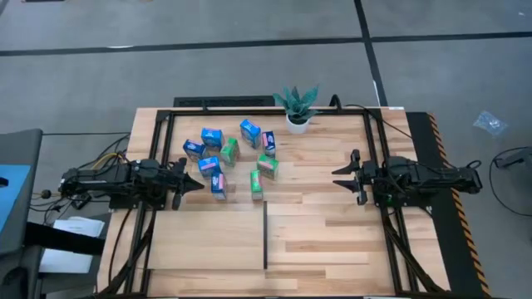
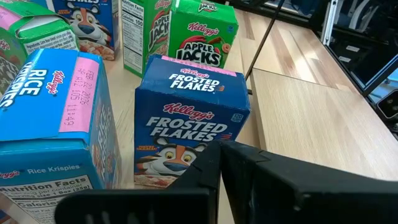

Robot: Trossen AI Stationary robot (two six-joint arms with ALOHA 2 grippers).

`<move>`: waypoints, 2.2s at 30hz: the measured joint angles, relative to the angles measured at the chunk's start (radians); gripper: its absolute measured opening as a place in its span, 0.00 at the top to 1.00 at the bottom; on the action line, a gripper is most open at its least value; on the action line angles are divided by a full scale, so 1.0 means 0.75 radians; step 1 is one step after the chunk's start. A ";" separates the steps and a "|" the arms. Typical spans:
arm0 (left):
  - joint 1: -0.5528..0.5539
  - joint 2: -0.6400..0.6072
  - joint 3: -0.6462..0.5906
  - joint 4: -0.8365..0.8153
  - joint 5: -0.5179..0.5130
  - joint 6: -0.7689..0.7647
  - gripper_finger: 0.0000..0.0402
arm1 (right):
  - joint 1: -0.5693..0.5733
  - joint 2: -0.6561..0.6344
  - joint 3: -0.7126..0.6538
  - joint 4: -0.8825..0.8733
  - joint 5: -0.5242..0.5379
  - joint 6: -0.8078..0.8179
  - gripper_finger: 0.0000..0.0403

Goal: Stack cereal on shelf
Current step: Put the left blue cereal box on the shelf

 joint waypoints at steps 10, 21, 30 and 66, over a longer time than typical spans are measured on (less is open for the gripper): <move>0.000 0.000 0.000 0.000 0.000 0.000 1.00 | 0.000 0.000 0.000 0.000 0.000 0.000 0.58; 0.000 0.000 -0.002 0.025 -0.003 -0.279 1.00 | 0.000 0.000 0.000 0.000 0.000 0.000 0.60; 0.001 0.000 -0.003 0.037 -0.103 -0.541 1.00 | 0.000 0.000 0.000 0.000 0.000 0.000 0.57; -0.002 0.000 -0.003 1.053 -0.376 -0.882 0.40 | 0.000 0.000 -0.005 0.301 -0.001 0.568 0.56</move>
